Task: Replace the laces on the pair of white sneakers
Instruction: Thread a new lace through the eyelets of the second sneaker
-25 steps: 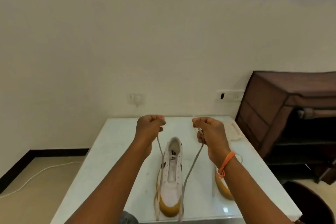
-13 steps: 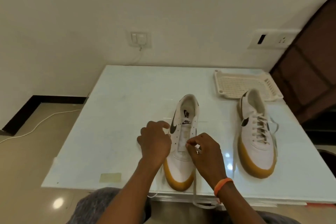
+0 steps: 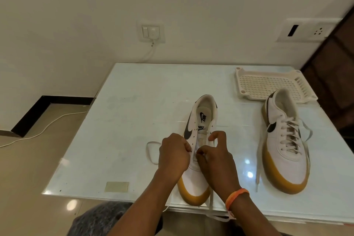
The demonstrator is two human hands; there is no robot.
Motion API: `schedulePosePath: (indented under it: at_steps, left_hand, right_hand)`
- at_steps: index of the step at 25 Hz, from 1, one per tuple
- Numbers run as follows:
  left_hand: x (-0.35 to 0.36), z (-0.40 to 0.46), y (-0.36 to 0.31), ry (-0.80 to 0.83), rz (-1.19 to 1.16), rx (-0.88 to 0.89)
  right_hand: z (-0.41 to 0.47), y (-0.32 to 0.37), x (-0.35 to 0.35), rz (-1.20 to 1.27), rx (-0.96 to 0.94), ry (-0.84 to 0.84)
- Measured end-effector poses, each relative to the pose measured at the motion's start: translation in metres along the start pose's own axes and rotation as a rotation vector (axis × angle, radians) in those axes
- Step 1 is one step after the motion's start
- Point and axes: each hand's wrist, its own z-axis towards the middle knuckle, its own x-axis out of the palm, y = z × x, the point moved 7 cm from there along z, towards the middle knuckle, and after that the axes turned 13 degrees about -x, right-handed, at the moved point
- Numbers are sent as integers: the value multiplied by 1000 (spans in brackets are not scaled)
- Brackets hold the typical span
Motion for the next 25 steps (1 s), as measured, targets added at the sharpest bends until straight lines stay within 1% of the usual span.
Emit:
schedulePosePath:
  at_steps: [4,9,11,15,18,20,25]
  left_hand:
    - [3,7,3,42,-52,-29]
    - [5,12,10,87,-132,-70]
    - [5,14,9,110,-132,-74]
    - [6,20,4,74,14,-72]
    - [12,25,3,136,99,-51]
    - [9,31,5,142,164,-34]
    - [-14,54,18,110,210,-73]
  right_hand:
    - [2,-5,2,31,12,26]
    - [4,-6,6,130,35,-8]
    - [4,-6,8,148,47,5]
    - [5,-6,10,153,42,37]
    - [6,-6,7,131,32,76]
    - [6,-6,4,102,29,99]
    - [9,-7,0,89,9,156]
